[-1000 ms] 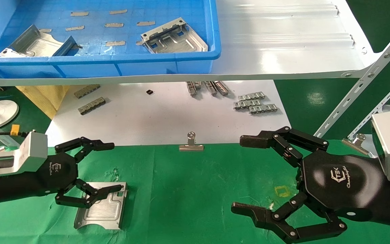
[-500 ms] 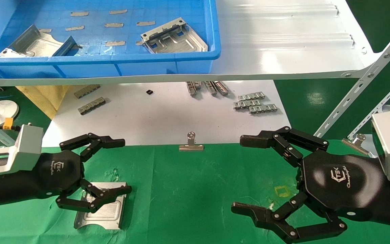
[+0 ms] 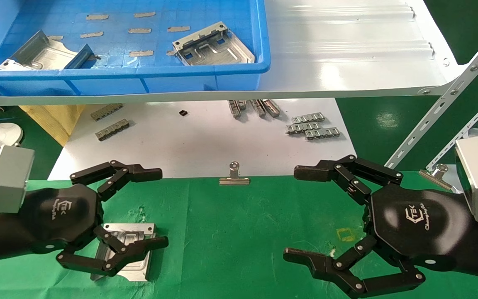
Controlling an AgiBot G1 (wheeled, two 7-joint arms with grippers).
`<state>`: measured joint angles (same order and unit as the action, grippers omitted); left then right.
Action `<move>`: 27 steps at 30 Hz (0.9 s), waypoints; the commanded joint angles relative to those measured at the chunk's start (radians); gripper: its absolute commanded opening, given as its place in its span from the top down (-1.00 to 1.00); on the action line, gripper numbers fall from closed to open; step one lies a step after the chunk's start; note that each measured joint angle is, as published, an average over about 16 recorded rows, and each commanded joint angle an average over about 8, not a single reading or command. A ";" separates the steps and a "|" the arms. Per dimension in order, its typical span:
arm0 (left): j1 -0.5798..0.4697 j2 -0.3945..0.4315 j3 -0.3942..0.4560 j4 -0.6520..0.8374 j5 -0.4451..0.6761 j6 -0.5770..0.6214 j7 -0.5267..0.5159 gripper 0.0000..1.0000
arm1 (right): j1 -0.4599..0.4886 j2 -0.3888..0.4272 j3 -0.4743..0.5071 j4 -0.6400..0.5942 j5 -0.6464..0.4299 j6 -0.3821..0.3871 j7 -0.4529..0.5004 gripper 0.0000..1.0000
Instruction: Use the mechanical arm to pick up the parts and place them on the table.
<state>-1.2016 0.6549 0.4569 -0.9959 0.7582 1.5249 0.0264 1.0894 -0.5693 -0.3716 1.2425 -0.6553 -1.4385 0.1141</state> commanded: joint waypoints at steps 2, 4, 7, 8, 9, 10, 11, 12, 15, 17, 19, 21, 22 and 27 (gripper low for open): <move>0.024 -0.008 -0.033 -0.053 -0.005 -0.005 -0.040 -1.00 | 0.000 0.000 0.000 0.000 0.000 0.000 0.000 -1.00; 0.039 -0.014 -0.055 -0.090 -0.009 -0.009 -0.066 -1.00 | 0.000 0.000 0.000 0.000 0.000 0.000 0.000 -1.00; 0.063 -0.022 -0.088 -0.143 -0.014 -0.015 -0.106 -1.00 | 0.000 0.000 0.000 0.000 0.000 0.000 0.000 -1.00; 0.071 -0.024 -0.099 -0.161 -0.015 -0.016 -0.119 -1.00 | 0.000 0.000 0.000 0.000 0.000 0.000 0.000 -1.00; 0.079 -0.027 -0.110 -0.179 -0.017 -0.018 -0.133 -1.00 | 0.000 0.000 0.000 0.000 0.000 0.000 0.000 -1.00; 0.087 -0.030 -0.121 -0.197 -0.019 -0.020 -0.146 -1.00 | 0.000 0.000 0.000 0.000 0.000 0.000 0.000 -1.00; 0.095 -0.033 -0.132 -0.215 -0.021 -0.022 -0.159 -1.00 | 0.000 0.000 0.000 0.000 0.000 0.000 0.000 -1.00; 0.102 -0.035 -0.142 -0.231 -0.022 -0.024 -0.172 -1.00 | 0.000 0.000 0.000 0.000 0.000 0.000 0.000 -1.00; 0.122 -0.042 -0.170 -0.277 -0.027 -0.028 -0.205 -1.00 | 0.000 0.000 0.000 0.000 0.000 0.000 0.000 -1.00; 0.133 -0.046 -0.186 -0.302 -0.029 -0.030 -0.221 -1.00 | 0.000 0.000 0.000 0.000 0.000 0.000 0.000 -1.00; 0.139 -0.048 -0.196 -0.317 -0.031 -0.031 -0.229 -1.00 | 0.000 0.000 0.000 0.000 0.000 0.000 0.000 -1.00; 0.144 -0.050 -0.202 -0.327 -0.033 -0.032 -0.234 -1.00 | 0.000 0.000 0.000 0.000 0.000 0.000 0.000 -1.00; 0.144 -0.050 -0.202 -0.328 -0.033 -0.032 -0.233 -1.00 | 0.000 0.000 0.000 0.000 0.000 0.000 0.000 -1.00; 0.140 -0.049 -0.195 -0.316 -0.033 -0.032 -0.226 -1.00 | 0.000 0.000 0.000 0.000 0.000 0.000 0.000 -1.00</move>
<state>-1.0592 0.6055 0.2578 -1.3181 0.7247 1.4924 -0.2029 1.0892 -0.5692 -0.3715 1.2422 -0.6551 -1.4382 0.1140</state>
